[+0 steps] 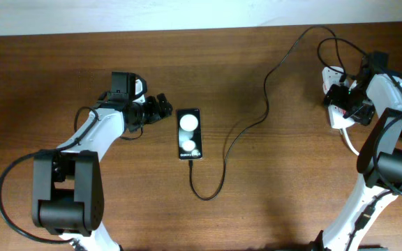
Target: Plug charger to phone and switch on socket
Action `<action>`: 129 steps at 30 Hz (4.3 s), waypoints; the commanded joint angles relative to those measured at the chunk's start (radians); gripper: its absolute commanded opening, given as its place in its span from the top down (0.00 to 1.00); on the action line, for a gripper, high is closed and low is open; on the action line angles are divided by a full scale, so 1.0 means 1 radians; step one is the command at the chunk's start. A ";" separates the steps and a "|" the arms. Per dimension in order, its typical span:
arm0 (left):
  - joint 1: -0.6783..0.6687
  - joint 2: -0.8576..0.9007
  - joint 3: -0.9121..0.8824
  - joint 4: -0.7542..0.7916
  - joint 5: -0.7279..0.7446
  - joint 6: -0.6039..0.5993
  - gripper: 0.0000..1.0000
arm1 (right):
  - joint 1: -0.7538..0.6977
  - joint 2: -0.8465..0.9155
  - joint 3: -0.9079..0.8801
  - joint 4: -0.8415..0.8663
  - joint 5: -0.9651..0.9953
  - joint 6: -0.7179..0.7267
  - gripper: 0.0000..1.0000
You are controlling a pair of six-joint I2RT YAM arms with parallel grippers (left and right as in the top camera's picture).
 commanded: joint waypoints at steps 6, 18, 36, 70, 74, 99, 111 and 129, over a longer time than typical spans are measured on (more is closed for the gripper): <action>0.002 -0.005 0.018 -0.001 0.007 0.002 0.01 | 0.029 0.035 -0.020 0.007 -0.052 0.004 0.01; 0.002 -0.005 0.018 -0.001 0.008 0.002 0.01 | 0.029 0.035 -0.020 0.007 -0.052 0.004 0.01; -0.058 -0.003 0.017 -0.001 0.007 0.002 0.01 | 0.029 0.035 -0.020 0.007 -0.052 0.004 0.01; -0.085 -0.306 0.017 -0.001 -0.002 0.003 0.01 | 0.029 0.035 -0.020 0.007 -0.052 0.005 0.01; -0.083 -0.335 0.017 -0.002 -0.071 0.002 0.01 | 0.029 0.035 -0.020 0.007 -0.052 0.004 0.01; -0.083 -0.446 -0.476 0.066 -0.206 0.093 0.01 | 0.029 0.035 -0.020 0.007 -0.052 0.005 0.01; -0.083 -0.571 -0.497 0.202 -0.227 0.305 0.01 | 0.029 0.035 -0.020 0.007 -0.052 0.005 0.01; 0.015 -0.776 -0.879 0.574 -0.025 0.418 0.01 | 0.029 0.035 -0.020 0.007 -0.052 0.004 0.01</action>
